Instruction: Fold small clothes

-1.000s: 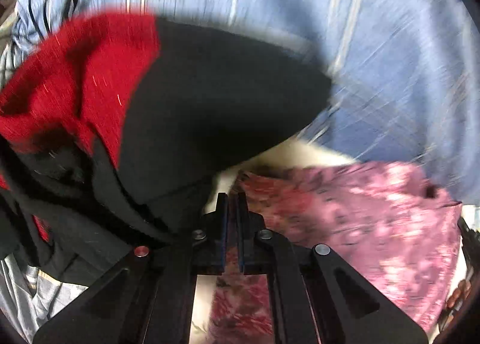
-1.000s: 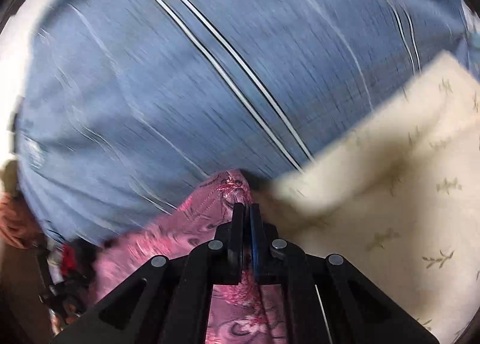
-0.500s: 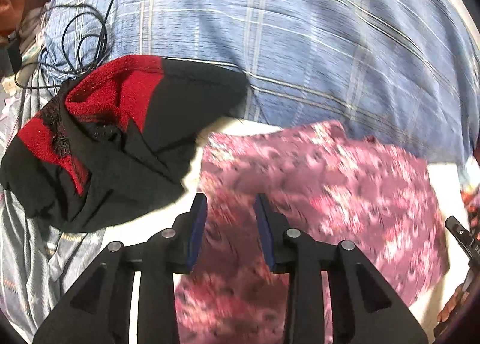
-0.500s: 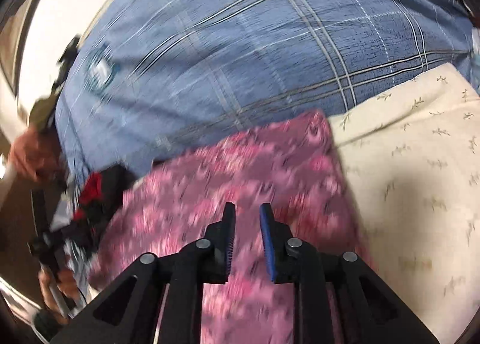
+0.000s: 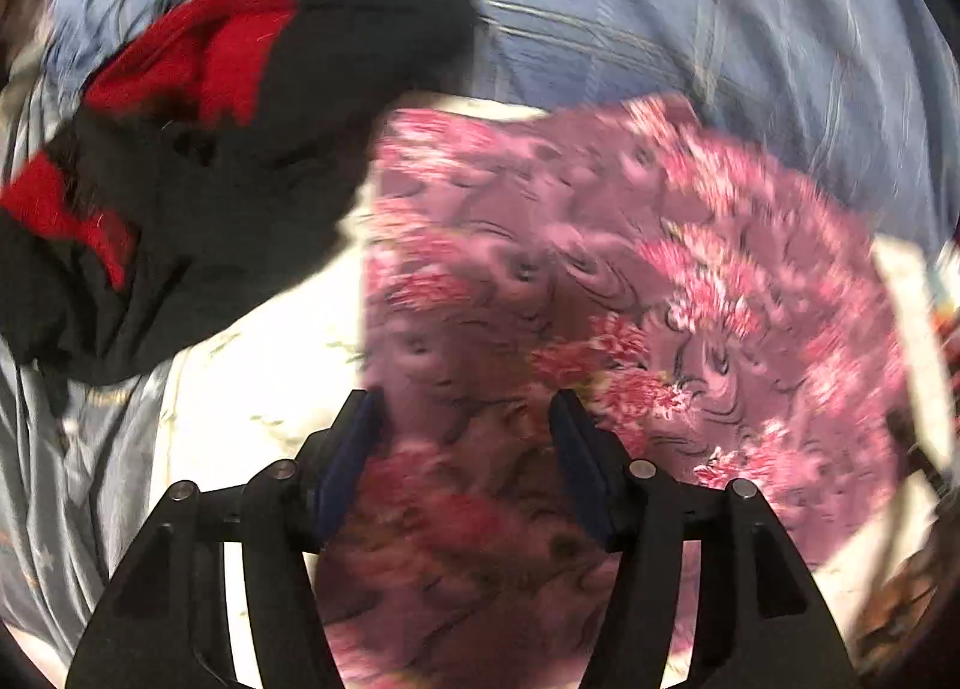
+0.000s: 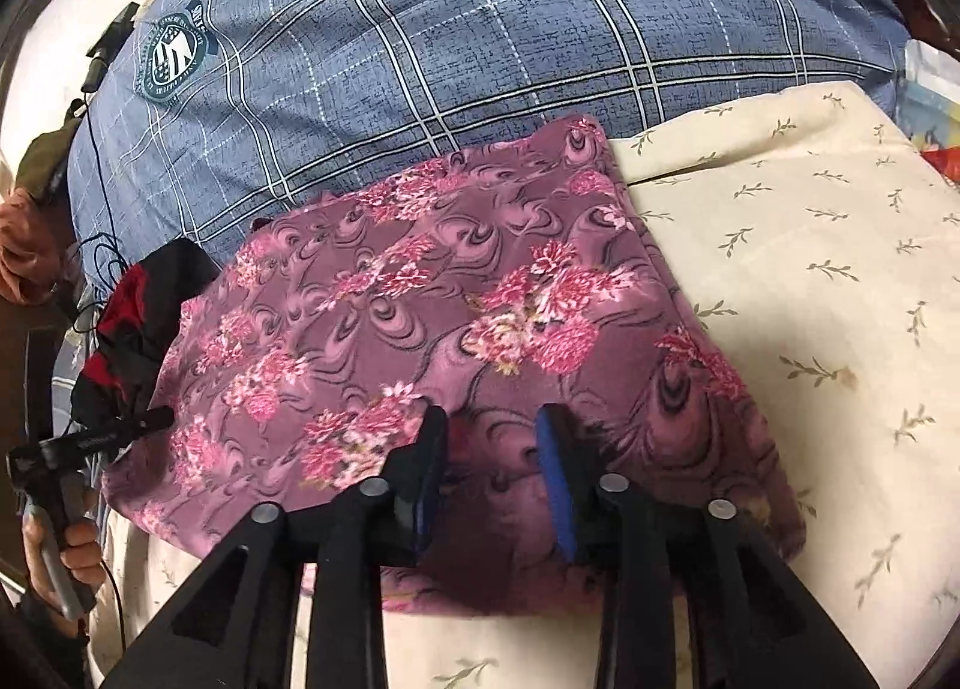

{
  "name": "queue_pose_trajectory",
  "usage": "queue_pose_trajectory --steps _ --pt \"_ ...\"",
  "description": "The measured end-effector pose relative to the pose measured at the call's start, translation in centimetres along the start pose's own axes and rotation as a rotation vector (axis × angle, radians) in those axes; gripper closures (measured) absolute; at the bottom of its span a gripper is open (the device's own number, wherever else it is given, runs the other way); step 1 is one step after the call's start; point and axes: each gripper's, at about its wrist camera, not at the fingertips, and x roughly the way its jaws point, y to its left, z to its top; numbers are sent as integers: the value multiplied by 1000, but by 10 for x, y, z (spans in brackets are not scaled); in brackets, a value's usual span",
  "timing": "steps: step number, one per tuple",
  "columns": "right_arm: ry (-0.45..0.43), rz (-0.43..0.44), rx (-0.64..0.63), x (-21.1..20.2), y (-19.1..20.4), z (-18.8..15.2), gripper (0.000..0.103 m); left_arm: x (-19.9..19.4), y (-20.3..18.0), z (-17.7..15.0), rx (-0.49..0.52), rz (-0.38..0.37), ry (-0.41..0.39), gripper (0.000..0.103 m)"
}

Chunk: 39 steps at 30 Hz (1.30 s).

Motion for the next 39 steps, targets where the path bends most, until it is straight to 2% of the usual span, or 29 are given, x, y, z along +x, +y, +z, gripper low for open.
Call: queue_pose_trajectory --steps 2,4,7,12,14,16,18,20,21,22,25,27,29,30,31,32,34,36,38,39 --pt "-4 21 11 -8 6 -4 65 -20 30 2 -69 -51 -23 43" --pt "-15 46 2 -17 14 -10 64 -32 56 0 -115 -68 -24 43" --pt "-26 73 4 -28 19 -19 64 -43 80 -17 -145 -149 19 43" --pt "-7 94 73 -32 12 -28 61 -36 76 -53 -149 -300 102 42" --pt "3 107 96 -34 10 -32 61 -31 75 -62 -192 -365 138 42" --pt "8 123 104 -41 11 -38 61 -23 78 -73 -295 -451 165 42" --pt "4 161 141 -51 5 -45 60 -27 82 -84 -372 -516 141 39" --pt "8 196 206 -58 -8 -54 54 -33 83 -94 -429 -581 117 29" --pt "13 195 232 -58 -14 -56 54 -33 82 -95 -445 -596 113 27" --pt "17 188 260 -57 -21 -57 54 -30 79 -94 -458 -603 115 24" --pt "4 185 361 -47 -43 -54 54 -15 74 -85 -497 -570 130 24" --pt "-41 213 459 -40 -57 -52 56 -14 75 -76 -524 -563 114 30" --pt "-90 243 547 -33 -69 -48 66 -16 77 -65 -507 -518 92 88" --pt "-95 250 563 -31 -72 -45 76 -16 77 -60 -497 -502 102 91" --pt "-93 264 564 -28 -75 -41 98 -18 77 -60 -508 -506 109 91" --pt "-102 277 558 -29 -77 -38 98 -21 76 -61 -499 -494 101 91" --pt "-157 284 525 -44 -75 -36 99 -26 68 -69 -438 -425 85 91" --pt "-161 231 469 -48 -72 -36 99 -18 64 -80 -403 -365 98 89" --pt "-77 157 454 -32 -76 -42 99 -14 74 -87 -428 -389 97 88" --pt "-75 154 454 -29 -77 -46 100 -16 77 -87 -439 -412 102 86"
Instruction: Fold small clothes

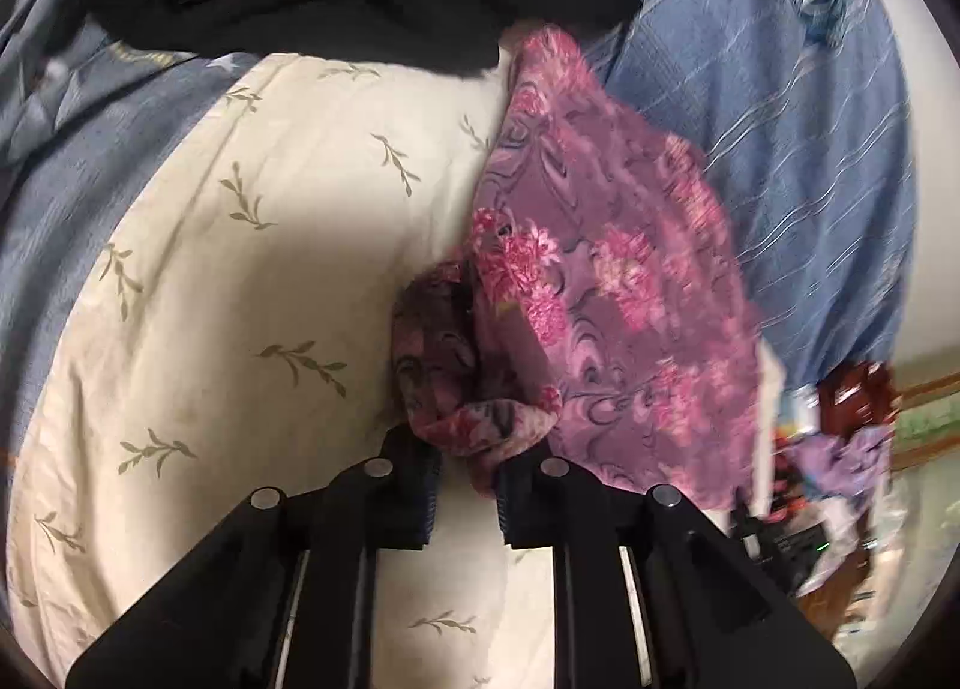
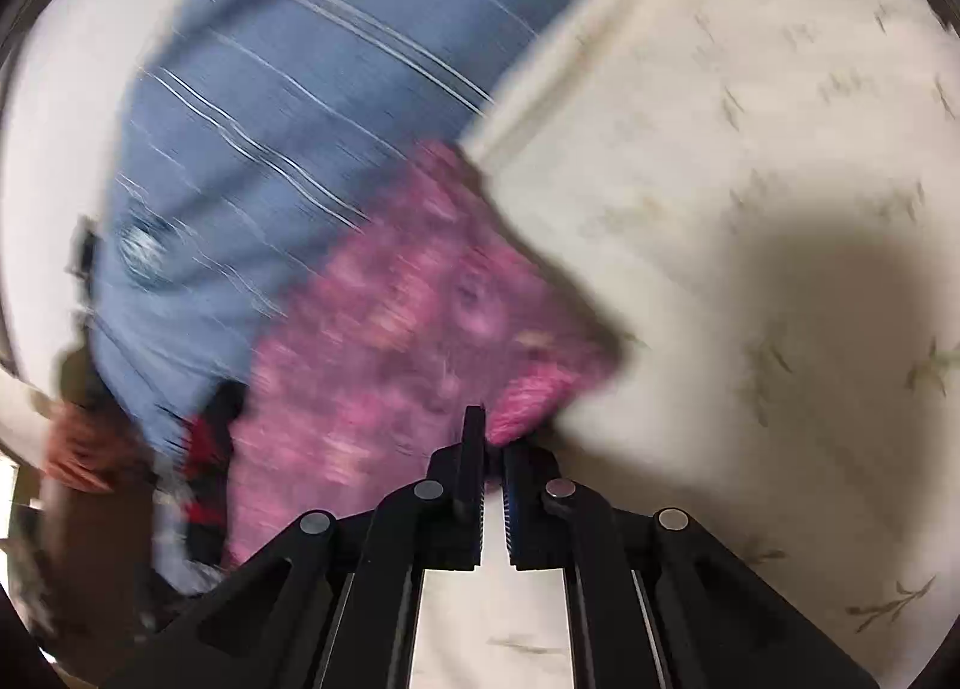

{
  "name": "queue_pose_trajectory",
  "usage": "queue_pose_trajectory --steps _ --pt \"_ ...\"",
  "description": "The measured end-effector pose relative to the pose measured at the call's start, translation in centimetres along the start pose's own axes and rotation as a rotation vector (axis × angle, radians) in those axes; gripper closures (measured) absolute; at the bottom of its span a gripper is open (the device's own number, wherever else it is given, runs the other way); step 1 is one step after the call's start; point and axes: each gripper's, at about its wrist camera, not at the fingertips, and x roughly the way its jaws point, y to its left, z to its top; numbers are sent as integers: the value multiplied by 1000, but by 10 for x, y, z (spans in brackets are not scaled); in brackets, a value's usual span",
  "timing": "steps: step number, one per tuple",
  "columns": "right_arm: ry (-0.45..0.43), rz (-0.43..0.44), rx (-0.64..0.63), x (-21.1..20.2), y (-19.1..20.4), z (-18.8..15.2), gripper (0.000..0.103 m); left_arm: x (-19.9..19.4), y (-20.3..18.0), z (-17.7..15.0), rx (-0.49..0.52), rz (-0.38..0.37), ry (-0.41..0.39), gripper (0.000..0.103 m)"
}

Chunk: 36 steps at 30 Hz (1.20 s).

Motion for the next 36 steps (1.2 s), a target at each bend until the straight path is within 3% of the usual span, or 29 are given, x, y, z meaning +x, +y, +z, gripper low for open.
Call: queue_pose_trajectory --steps 1,2,3,5,7,10,16,22,25,31,36 --pt "-10 -16 -1 -3 2 -1 98 -4 2 1 -9 -16 12 85" --pt "-16 -43 0 -7 5 -3 89 -10 4 2 -6 -32 15 81" --pt "-24 -60 0 -12 10 -5 89 -15 6 3 5 -40 17 77" --pt "-23 -65 -50 -20 26 -14 88 -28 11 5 26 -45 5 54" --pt "3 -67 -188 -19 55 -28 83 -39 15 10 35 -42 -22 45" --pt "45 -55 -439 -3 113 -59 61 -43 16 25 49 -41 -9 40" --pt "171 29 -958 49 221 -160 59 -23 3 60 98 0 82 39" --pt "151 -65 -1377 93 281 -238 44 2 -10 98 130 -1 175 39" --pt "116 -148 -1548 114 289 -266 43 17 -18 116 142 14 217 34" --pt "-39 -254 -1676 139 301 -277 46 58 -48 151 210 117 259 27" --pt "-41 -254 -1649 149 299 -263 47 89 -77 158 323 185 301 13"
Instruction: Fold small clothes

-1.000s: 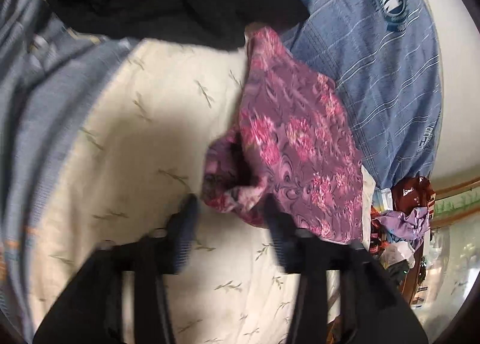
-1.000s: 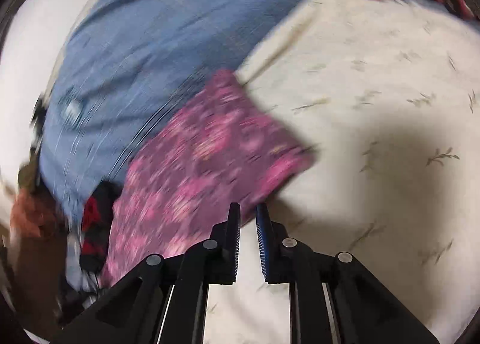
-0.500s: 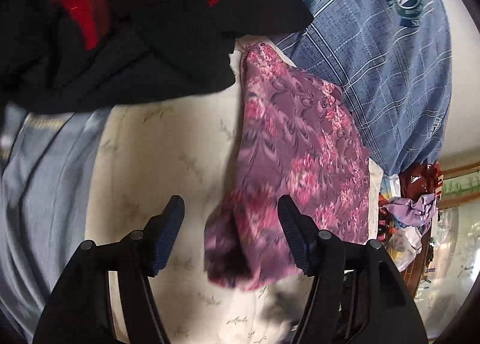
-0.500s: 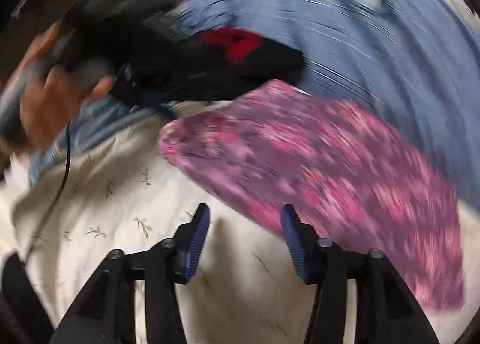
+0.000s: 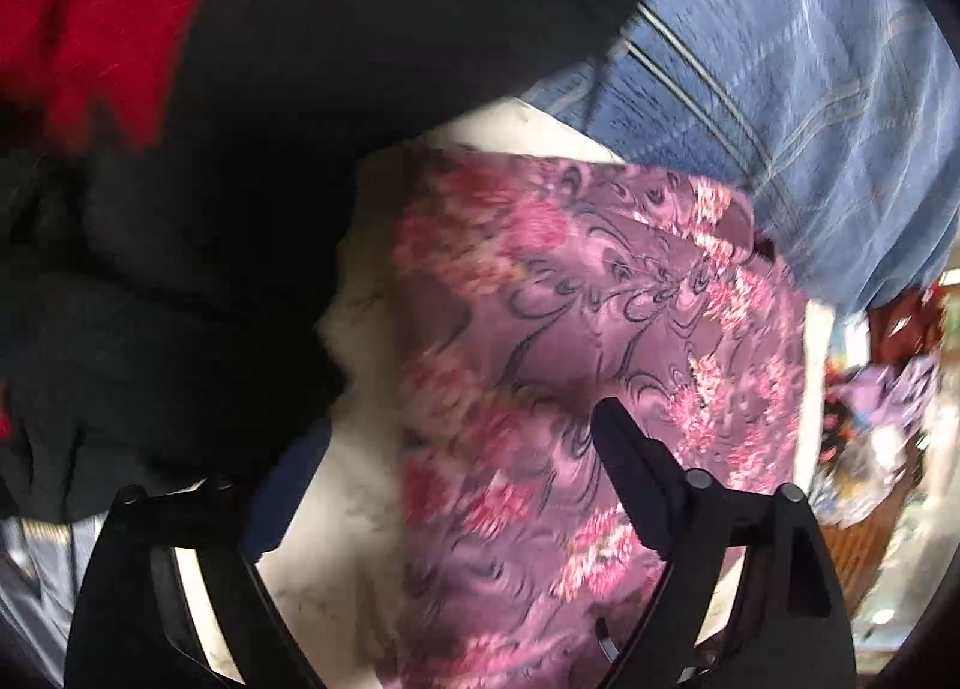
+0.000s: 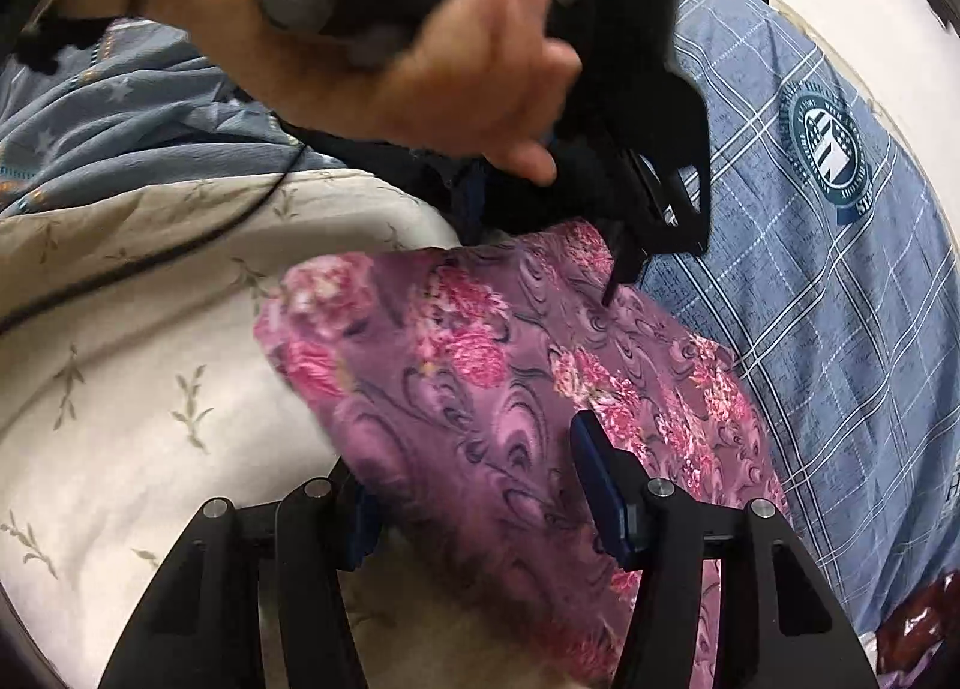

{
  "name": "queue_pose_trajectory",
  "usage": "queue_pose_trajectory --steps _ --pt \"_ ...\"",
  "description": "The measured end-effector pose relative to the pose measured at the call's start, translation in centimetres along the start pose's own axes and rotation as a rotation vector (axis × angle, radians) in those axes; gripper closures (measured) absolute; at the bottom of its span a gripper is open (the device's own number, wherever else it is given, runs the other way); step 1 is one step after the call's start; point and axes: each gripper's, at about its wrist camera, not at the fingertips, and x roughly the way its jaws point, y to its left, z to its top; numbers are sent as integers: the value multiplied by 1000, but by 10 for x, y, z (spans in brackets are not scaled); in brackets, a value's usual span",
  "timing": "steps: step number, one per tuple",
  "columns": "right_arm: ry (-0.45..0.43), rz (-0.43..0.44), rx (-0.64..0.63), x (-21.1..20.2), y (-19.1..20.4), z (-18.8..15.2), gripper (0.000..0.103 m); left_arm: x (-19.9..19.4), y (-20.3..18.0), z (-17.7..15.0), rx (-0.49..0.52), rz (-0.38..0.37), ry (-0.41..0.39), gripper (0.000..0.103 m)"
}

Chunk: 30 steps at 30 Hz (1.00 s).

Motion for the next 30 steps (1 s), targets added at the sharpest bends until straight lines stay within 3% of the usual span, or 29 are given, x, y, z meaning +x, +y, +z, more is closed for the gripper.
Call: queue_pose_trajectory --steps 2,3,4,5,9,13,19,25,30 --pt "0 22 8 4 -4 0 59 2 -13 0 70 34 -4 17" --pt "8 43 11 5 -2 4 77 1 -17 -1 90 36 -11 27" --pt "10 50 18 5 -2 3 82 0 -22 -3 112 26 -15 70" --pt "-2 57 31 3 -5 2 87 -2 -27 -5 125 25 -18 89" --pt "-65 82 128 -12 -27 -2 92 -22 -50 -20 182 98 -97 94" --pt "-117 106 285 -35 -62 -16 93 -52 -86 -35 226 92 -165 94" --pt "-155 156 633 -72 -135 -74 96 -78 -183 -48 330 88 -239 94" --pt "-142 227 965 -84 -199 -161 96 -33 -271 -42 397 123 -207 94" --pt "-112 303 1091 -72 -220 -213 96 28 -320 -40 444 209 -137 94"
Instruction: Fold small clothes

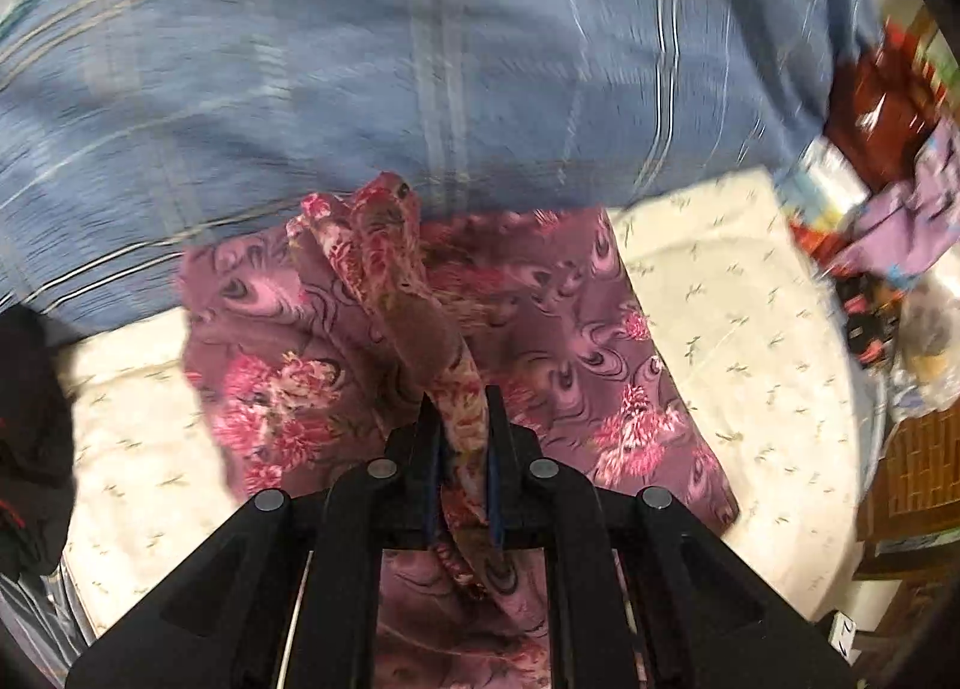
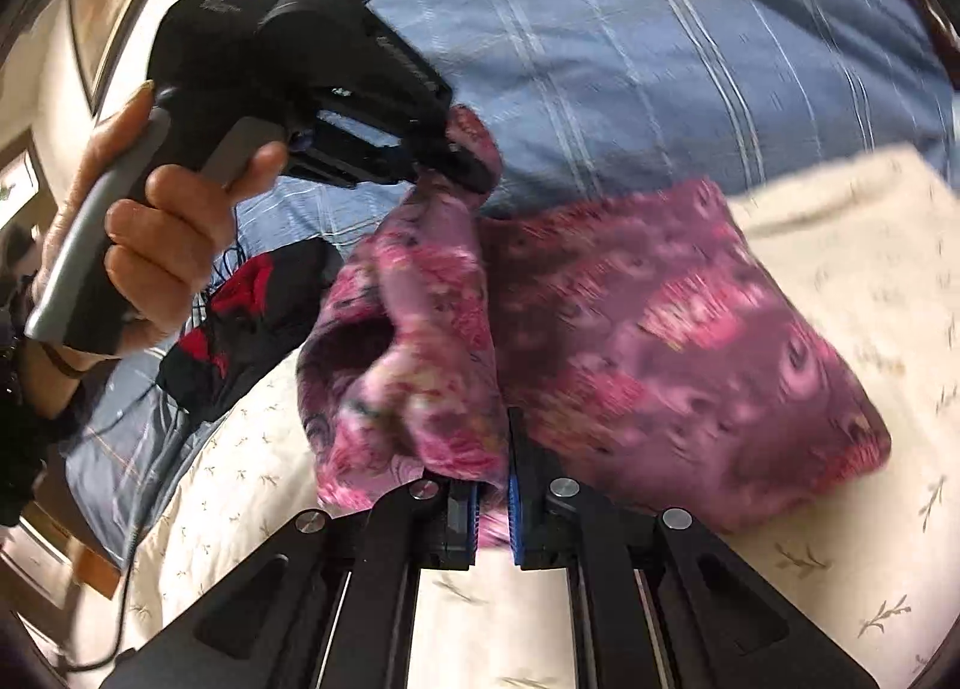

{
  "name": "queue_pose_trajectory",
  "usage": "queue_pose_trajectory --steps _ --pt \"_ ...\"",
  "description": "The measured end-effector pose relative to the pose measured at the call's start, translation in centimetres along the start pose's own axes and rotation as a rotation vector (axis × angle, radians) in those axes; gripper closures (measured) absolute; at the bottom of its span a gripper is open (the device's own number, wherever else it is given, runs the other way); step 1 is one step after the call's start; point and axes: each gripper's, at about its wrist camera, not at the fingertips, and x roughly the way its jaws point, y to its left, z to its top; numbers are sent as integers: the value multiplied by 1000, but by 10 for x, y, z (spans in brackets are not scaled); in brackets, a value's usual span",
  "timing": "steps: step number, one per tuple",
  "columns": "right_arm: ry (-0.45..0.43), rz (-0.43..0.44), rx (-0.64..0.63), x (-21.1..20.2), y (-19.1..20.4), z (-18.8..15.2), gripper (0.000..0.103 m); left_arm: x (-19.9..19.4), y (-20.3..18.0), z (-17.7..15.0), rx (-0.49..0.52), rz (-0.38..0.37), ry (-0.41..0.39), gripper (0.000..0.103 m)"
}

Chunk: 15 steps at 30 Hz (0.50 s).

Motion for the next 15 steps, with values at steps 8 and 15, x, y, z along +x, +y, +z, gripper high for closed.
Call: queue_pose_trajectory --steps 8,15 --pt "36 123 224 7 -60 -9 84 75 -24 13 -2 120 147 88" --pt "7 144 276 4 -69 -1 62 69 -27 21 -7 61 176 46"
